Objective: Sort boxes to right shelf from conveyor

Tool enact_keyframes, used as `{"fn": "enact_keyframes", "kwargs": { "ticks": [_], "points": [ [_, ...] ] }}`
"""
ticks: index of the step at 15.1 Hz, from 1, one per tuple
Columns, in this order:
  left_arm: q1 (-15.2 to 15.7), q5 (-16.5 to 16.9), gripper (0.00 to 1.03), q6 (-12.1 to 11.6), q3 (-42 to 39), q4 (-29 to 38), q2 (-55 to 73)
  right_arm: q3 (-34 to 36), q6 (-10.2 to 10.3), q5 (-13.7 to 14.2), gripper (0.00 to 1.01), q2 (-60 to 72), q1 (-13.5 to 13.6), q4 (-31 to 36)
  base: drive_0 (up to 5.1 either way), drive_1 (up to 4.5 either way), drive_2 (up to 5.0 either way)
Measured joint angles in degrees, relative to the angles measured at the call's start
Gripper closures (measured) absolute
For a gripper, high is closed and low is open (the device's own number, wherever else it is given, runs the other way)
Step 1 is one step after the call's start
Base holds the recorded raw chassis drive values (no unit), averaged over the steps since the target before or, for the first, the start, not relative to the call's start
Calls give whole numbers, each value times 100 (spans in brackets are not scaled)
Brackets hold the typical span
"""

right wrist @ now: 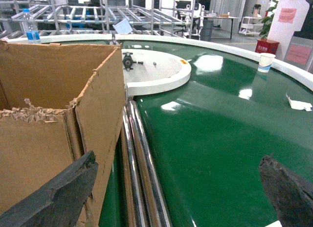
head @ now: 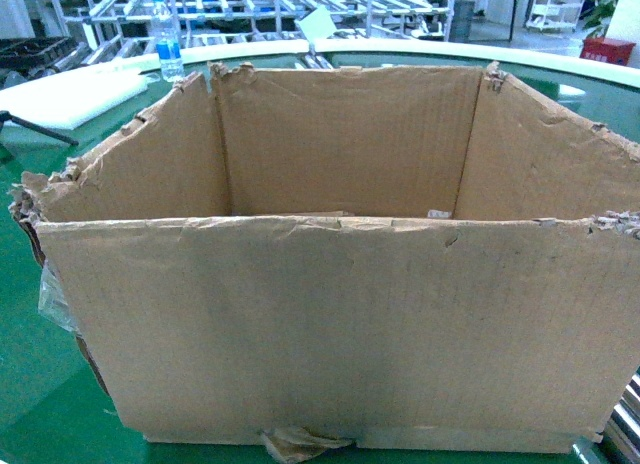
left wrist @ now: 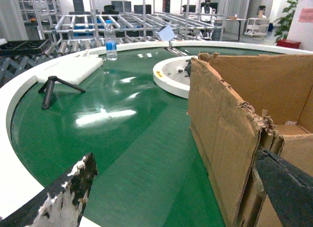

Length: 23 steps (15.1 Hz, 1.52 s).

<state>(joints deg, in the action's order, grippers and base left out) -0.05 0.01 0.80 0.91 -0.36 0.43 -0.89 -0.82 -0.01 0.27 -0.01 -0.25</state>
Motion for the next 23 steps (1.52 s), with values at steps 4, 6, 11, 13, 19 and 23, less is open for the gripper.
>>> {"fn": "enact_keyframes", "kwargs": {
  "ticks": [4, 6, 11, 13, 19, 23],
  "points": [
    [0, 0, 5, 0, 0, 0, 0, 0, 0, 0, 3, 0, 0, 2, 0, 0, 0],
    [0, 0, 5, 0, 0, -2, 0, 0, 0, 0, 3, 0, 0, 2, 0, 0, 0],
    [0, 0, 5, 0, 0, 0, 0, 0, 0, 0, 3, 0, 0, 0, 0, 0, 0],
    [-168, -269, 5, 11, 39, 396, 448, -85, 103, -98, 3, 686, 103, 686, 0, 0, 0],
    [-1314, -1071, 5, 48, 1954, 2380, 4419, -2048, 57, -72, 3, 4325, 1239, 2072, 0, 0, 0],
    [-1532, -1165, 5, 26, 2452, 2288, 4769, -2555, 61, -240, 3, 4686, 1078, 2170, 0, 0, 0]
  ]
}}
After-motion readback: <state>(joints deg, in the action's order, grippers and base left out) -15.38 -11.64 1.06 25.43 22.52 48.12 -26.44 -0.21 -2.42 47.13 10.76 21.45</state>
